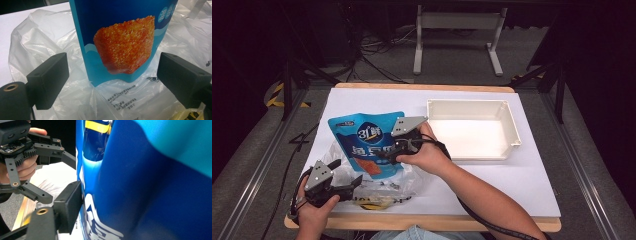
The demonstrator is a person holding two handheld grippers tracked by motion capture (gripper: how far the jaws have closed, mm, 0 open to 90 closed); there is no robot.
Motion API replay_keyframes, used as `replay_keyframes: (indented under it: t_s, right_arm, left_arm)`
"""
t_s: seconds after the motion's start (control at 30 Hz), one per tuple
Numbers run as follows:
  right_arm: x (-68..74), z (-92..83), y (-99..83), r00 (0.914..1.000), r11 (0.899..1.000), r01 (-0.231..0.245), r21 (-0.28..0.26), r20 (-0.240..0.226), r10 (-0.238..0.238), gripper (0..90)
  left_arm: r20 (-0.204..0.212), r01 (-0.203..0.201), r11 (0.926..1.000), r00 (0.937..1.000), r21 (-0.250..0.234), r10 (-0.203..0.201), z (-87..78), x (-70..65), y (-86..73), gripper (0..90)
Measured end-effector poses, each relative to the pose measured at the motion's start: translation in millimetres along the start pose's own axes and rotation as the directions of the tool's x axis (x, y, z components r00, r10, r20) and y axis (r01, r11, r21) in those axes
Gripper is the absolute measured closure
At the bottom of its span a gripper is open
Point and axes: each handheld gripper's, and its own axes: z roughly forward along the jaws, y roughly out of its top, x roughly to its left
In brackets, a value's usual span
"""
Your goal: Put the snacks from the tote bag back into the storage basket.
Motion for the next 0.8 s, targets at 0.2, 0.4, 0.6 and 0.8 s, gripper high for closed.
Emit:
replay_keyframes:
  t_s: [0.2,0.4,0.6,0.8]
  right_arm:
    - [0.0,-0.7,0.2,0.9982,1.000,0.011,0.005,-0.059,-0.010,50.3]
    - [-1.3,-1.1,1.3,0.9964,0.999,0.033,0.014,-0.078,-0.032,58.4]
    - [-1.0,-1.3,2.1,0.9960,0.999,0.037,0.020,-0.082,-0.035,61.4]
    - [-1.1,-1.7,2.7,0.9958,0.999,0.033,0.027,-0.086,-0.031,63.2]
  left_arm:
    - [0.000,-0.001,1.0000,1.0000,0.001,0.001,0.5,-0.7,0.2,11.3]
    - [0.000,-0.002,1.0000,1.0000,-0.001,0.002,0.3,-0.5,0.1,11.3]
    - [0.000,-0.001,1.0000,1.0000,-0.003,0.001,-0.1,-0.2,0.1,11.3]
    - [-0.001,-0.001,1.0000,1.0000,-0.004,0.001,-0.2,-0.2,0.1,11.3]
